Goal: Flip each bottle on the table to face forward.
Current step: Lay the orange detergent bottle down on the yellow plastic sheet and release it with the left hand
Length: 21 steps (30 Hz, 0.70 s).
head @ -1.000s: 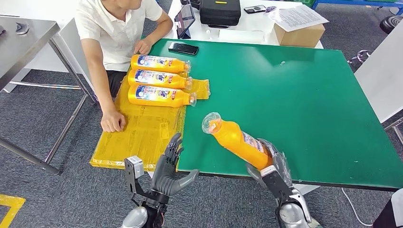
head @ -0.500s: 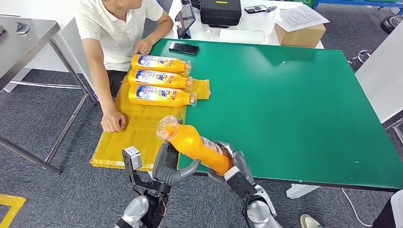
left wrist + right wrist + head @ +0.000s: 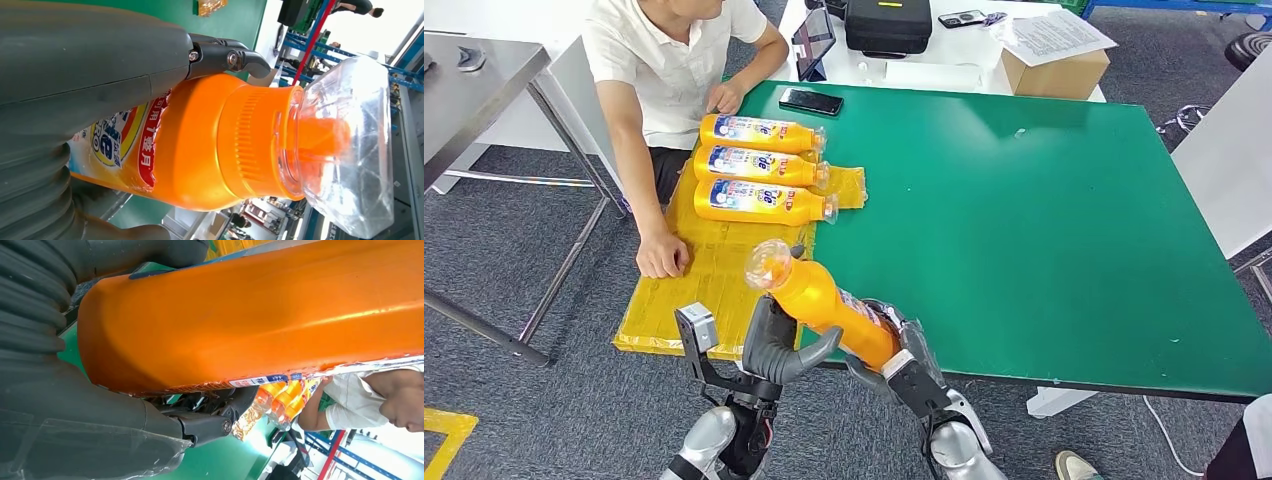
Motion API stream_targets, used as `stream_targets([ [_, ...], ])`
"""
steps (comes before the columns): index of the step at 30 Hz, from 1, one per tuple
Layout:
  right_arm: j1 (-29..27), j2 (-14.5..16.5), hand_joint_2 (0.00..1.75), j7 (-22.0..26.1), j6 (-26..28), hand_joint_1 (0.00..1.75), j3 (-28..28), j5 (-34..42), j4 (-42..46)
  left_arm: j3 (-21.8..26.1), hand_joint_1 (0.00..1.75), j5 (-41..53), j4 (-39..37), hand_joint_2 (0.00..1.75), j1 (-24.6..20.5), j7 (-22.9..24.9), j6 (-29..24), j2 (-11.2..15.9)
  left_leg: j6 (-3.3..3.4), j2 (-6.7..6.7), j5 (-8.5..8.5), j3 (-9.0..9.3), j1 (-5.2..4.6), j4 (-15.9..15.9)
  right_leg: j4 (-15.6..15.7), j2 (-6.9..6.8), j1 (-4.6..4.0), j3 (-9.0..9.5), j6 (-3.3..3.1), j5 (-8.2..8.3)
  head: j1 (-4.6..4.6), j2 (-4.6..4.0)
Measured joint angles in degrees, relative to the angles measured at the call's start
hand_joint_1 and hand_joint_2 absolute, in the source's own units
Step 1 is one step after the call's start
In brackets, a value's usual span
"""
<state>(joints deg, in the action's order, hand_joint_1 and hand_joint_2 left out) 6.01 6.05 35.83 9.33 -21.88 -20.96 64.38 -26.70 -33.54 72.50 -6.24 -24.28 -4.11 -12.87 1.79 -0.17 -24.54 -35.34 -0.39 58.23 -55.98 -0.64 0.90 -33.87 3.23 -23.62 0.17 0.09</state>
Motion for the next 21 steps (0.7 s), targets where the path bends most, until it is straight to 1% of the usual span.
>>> stream_targets([
  [2, 0.3, 0.2, 1.75, 0.2, 0.5, 1.75, -0.6, 0.0, -0.5, 0.0, 0.00, -0.8, 0.0, 1.75, -0.2, 0.3, 0.0, 0.0, 0.00, 0.00, 0.00, 0.00, 0.00, 0.0, 0.0, 0.00, 0.00, 0.00, 0.00, 0.00, 0.00, 0.00],
  [5, 1.2, 0.7, 1.75, 0.5, 2.8, 1.70, -2.1, -0.9, -1.7, 0.0, 0.02, -3.1, -0.1, 1.75, -0.8, 1.7, 0.1, -0.1, 0.00, 0.00, 0.00, 0.00, 0.00, 0.0, 0.0, 0.00, 0.00, 0.00, 0.00, 0.00, -0.01, 0.00],
  [9, 2.8, 1.2, 1.75, 0.6, 5.5, 1.56, -4.4, -1.9, -3.6, -0.1, 1.73, -6.5, -0.6, 1.75, -1.9, 4.1, 0.9, -0.3, 0.00, 0.00, 0.01, 0.00, 0.00, 0.0, 0.0, 0.00, 0.00, -0.01, 0.00, 0.00, -0.01, 0.00],
  [13, 3.9, 1.4, 1.75, 0.8, 6.9, 1.60, -5.9, -0.9, -5.5, -0.7, 1.75, -7.9, -1.8, 1.75, -3.0, 5.2, 1.4, -0.3, 0.00, 0.00, 0.01, -0.01, 0.00, 0.0, 0.0, 0.00, 0.00, 0.00, 0.00, 0.00, 0.00, 0.00],
  [16, 4.4, 1.3, 1.75, 0.8, 7.8, 1.60, -6.5, -1.0, -6.3, -0.8, 1.75, -8.3, -2.9, 1.75, -3.6, 5.6, 1.8, -0.3, 0.00, 0.00, 0.01, -0.02, 0.00, 0.0, 0.0, 0.00, 0.00, -0.01, 0.00, 0.00, 0.00, 0.00],
  [21, 5.1, 1.3, 1.75, 0.7, 8.8, 1.48, -7.2, -1.9, -7.8, -1.0, 1.75, -8.9, -4.9, 1.75, -4.7, 6.5, 3.5, -0.3, 0.00, -0.01, 0.01, -0.04, 0.00, 0.0, 0.0, 0.00, 0.00, -0.02, 0.00, 0.00, 0.01, 0.00],
])
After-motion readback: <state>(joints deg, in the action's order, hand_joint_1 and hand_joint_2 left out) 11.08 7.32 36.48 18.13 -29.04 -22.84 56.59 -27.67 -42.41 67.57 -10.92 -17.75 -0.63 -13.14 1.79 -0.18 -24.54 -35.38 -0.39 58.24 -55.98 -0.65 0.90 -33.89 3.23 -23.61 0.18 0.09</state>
